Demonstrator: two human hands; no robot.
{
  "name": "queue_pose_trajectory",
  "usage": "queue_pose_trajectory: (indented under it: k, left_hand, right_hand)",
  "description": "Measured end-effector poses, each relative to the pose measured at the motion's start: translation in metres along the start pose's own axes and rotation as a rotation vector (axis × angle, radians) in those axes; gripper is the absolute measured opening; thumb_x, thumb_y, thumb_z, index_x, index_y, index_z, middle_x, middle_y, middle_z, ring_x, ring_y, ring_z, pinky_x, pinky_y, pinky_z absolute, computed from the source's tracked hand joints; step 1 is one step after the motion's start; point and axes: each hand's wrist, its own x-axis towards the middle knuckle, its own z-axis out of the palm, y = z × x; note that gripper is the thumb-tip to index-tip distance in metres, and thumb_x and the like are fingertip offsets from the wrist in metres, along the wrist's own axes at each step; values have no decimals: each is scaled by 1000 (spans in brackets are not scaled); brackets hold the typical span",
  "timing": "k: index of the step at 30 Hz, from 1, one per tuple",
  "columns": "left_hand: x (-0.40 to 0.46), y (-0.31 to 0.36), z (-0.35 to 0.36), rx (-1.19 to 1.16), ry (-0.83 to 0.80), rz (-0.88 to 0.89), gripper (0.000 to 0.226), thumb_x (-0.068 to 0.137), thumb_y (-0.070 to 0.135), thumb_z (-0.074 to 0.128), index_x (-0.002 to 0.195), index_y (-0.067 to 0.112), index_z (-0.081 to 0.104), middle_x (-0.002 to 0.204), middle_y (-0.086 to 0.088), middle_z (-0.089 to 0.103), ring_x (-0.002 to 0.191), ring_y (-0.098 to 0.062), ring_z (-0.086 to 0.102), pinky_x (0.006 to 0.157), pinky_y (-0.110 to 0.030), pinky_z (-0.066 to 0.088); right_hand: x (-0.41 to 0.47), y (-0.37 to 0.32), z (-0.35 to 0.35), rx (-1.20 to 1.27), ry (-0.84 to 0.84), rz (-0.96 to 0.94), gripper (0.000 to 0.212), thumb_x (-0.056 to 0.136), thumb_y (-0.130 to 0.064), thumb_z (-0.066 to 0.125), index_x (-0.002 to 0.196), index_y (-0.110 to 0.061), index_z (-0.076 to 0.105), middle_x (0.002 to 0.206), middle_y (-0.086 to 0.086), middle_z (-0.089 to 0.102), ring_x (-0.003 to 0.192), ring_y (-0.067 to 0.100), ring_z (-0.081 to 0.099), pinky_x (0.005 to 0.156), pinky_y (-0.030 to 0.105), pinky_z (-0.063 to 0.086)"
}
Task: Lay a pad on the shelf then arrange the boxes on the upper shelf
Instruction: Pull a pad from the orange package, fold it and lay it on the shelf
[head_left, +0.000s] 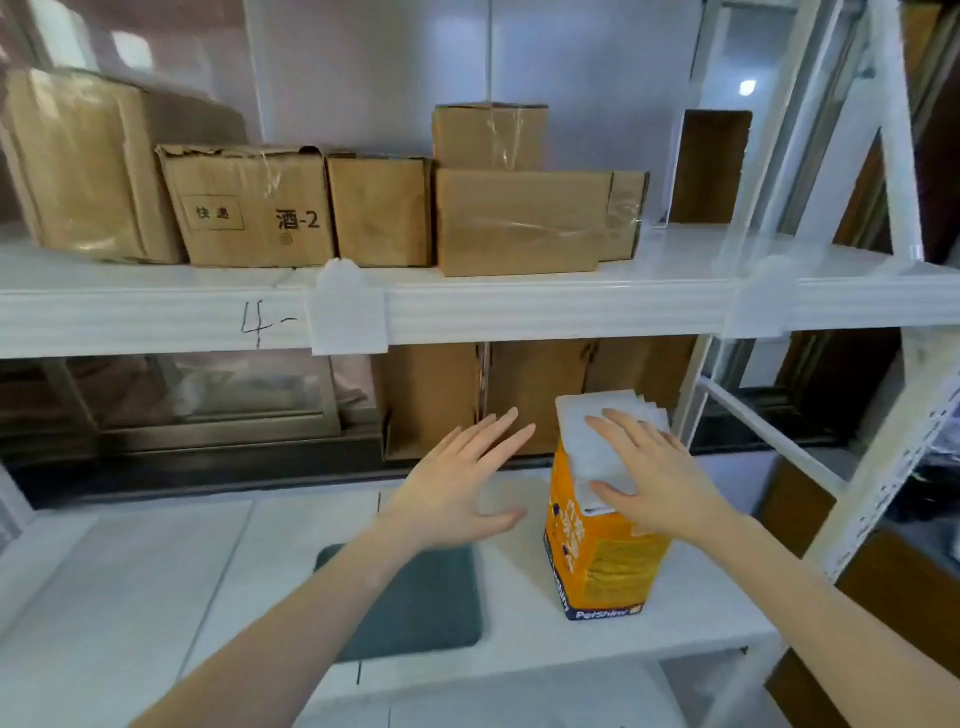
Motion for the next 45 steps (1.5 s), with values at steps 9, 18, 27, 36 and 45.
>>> queue_pose_trajectory:
  k: [9,18,27,36,45]
  left_hand:
    - [55,-3,71,-24,-63,-113,84,83,63,48,147,39,0,159,11,-1,146,-11,3,115,-32,3]
    - [90,4,112,-44,-170,-137,85,81,64,50,147,39,1,159,12,0,146,-12,6,114,-30,2]
    - [93,8,115,-68,-227,-123,83,84,62,48,147,40,-1,159,9,2,146,-14,8,116,-35,4]
    - [72,15,73,-11,-173,-148,83,83,65,47,147,41,-1,159,10,4,145,-15,13,117,-37,8]
    - [6,40,-22,-156,-43,-203,86,81,63,52,145,45,-3,153,11,24,117,-16,55,90,-34,50]
  right_hand:
    - [22,76,58,23,-150,-22,71,86,-56,44,146,-32,14,155,-4,20,140,20,25,111,43,28]
    - [28,111,92,104,-231,-77,83,75,-74,38,145,-33,17,150,-7,30,137,17,29,108,38,19]
    - [31,113,95,207,-233,-146,46,92,-47,45,133,-27,48,137,-5,51,126,19,47,104,38,34]
    - [31,84,58,260,90,-122,27,95,-27,47,118,-25,61,96,4,71,81,25,65,68,41,53]
    - [11,1,-12,264,257,-100,42,92,-53,30,109,-29,61,83,-3,68,76,20,65,61,41,52]
